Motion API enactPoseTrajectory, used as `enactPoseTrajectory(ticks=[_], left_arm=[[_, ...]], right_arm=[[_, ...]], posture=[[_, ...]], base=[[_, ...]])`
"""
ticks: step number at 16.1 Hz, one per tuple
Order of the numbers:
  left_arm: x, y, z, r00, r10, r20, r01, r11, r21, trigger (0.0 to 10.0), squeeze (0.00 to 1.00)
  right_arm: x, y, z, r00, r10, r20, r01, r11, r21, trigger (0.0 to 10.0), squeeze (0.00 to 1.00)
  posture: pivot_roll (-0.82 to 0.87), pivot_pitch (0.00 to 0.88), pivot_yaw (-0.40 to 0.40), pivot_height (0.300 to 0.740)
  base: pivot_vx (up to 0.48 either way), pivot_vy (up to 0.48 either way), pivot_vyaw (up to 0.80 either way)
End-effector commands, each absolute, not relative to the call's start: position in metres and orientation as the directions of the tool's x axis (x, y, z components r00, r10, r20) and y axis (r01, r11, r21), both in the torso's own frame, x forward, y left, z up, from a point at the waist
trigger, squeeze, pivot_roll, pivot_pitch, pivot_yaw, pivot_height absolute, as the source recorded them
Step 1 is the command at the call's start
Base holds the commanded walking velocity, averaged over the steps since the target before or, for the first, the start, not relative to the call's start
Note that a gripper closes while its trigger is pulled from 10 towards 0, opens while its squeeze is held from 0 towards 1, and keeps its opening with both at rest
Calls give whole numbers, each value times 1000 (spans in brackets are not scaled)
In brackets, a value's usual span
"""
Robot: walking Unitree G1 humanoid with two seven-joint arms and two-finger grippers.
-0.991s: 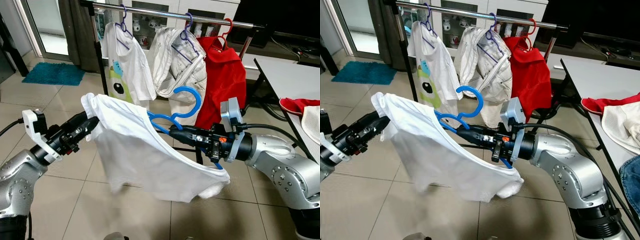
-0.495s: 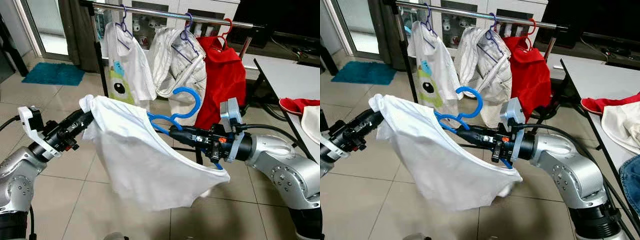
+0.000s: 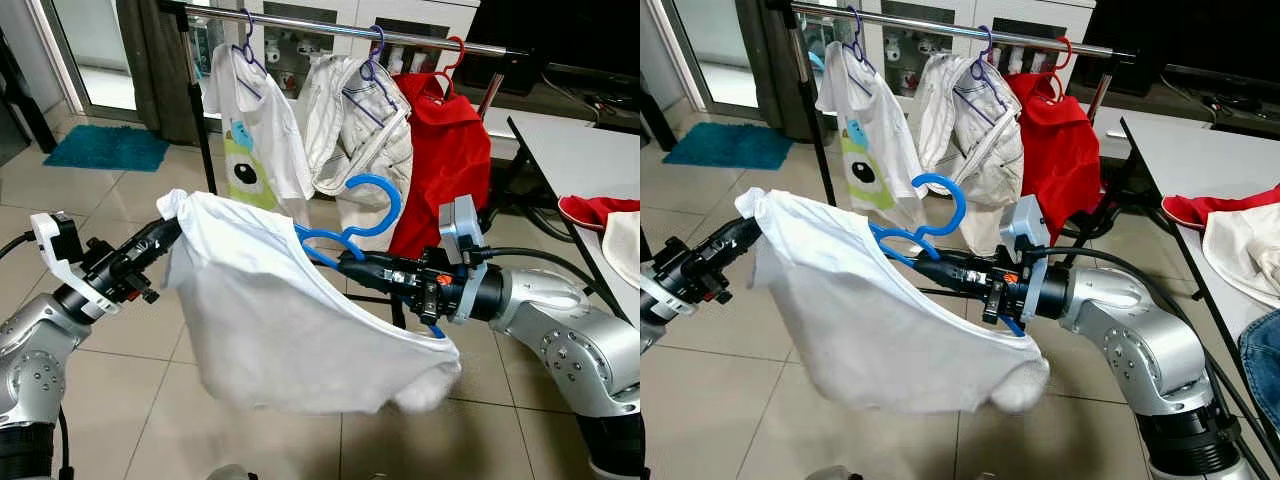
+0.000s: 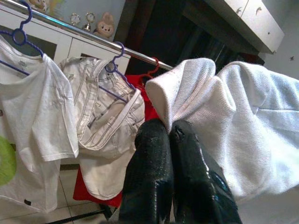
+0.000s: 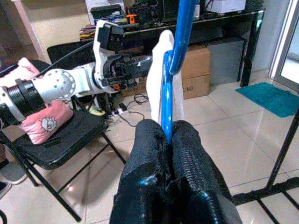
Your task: Hang hanger
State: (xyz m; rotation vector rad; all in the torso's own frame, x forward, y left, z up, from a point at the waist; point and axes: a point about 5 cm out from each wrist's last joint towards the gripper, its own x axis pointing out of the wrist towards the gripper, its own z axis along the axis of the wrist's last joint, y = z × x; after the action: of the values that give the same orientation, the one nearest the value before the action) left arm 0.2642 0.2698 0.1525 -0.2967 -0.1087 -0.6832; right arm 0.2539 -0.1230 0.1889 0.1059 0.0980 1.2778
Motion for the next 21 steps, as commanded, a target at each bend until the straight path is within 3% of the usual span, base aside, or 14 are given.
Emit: enactPoseTrajectory(ticks=[1, 8, 12, 14, 15, 16, 17, 21], left_arm=[[265, 270, 156, 763, -608, 222, 646, 729, -226, 0, 0], [271, 270, 183, 708, -662, 248, 701, 700, -132, 0, 0], [281, 281, 197, 767, -562, 310, 608, 791, -70, 0, 0], [289, 290, 207, 798, -454, 395, 527, 844, -95, 3333, 0], [289, 291, 207, 802, -451, 391, 525, 845, -102, 3137, 0], [289, 293, 205, 823, -419, 383, 493, 862, -117, 745, 0], [292, 300, 198, 872, -357, 334, 421, 895, -144, 0, 0], [290, 307, 165, 932, -315, 180, 340, 931, -131, 0, 0]], right_arm=[[257, -126, 191, 304, 952, -20, -945, 304, 116, 10000, 0], [262, -132, 175, 364, 922, -132, -917, 380, 119, 10000, 0], [259, -133, 172, 348, 927, -140, -924, 364, 118, 10000, 0], [257, -132, 173, 334, 934, -128, -930, 349, 119, 10000, 0], [256, -132, 173, 333, 935, -124, -930, 347, 120, 10000, 0], [256, -132, 174, 334, 935, -117, -930, 348, 121, 10000, 0], [256, -132, 175, 336, 936, -105, -929, 348, 123, 10000, 0], [257, -132, 179, 339, 937, -77, -930, 347, 121, 10000, 0]], posture=[[-89, 0, -51, 740], [-90, 0, -39, 740], [-89, 0, -37, 740], [-89, 0, -34, 740], [-89, 0, -34, 740], [-88, 0, -33, 740], [-88, 0, -33, 740], [-86, 0, -33, 740]], base=[[0, 0, 0], [0, 0, 0], [0, 0, 0], [0, 0, 0], [0, 0, 0], [0, 0, 0], [0, 0, 0], [0, 0, 0]])
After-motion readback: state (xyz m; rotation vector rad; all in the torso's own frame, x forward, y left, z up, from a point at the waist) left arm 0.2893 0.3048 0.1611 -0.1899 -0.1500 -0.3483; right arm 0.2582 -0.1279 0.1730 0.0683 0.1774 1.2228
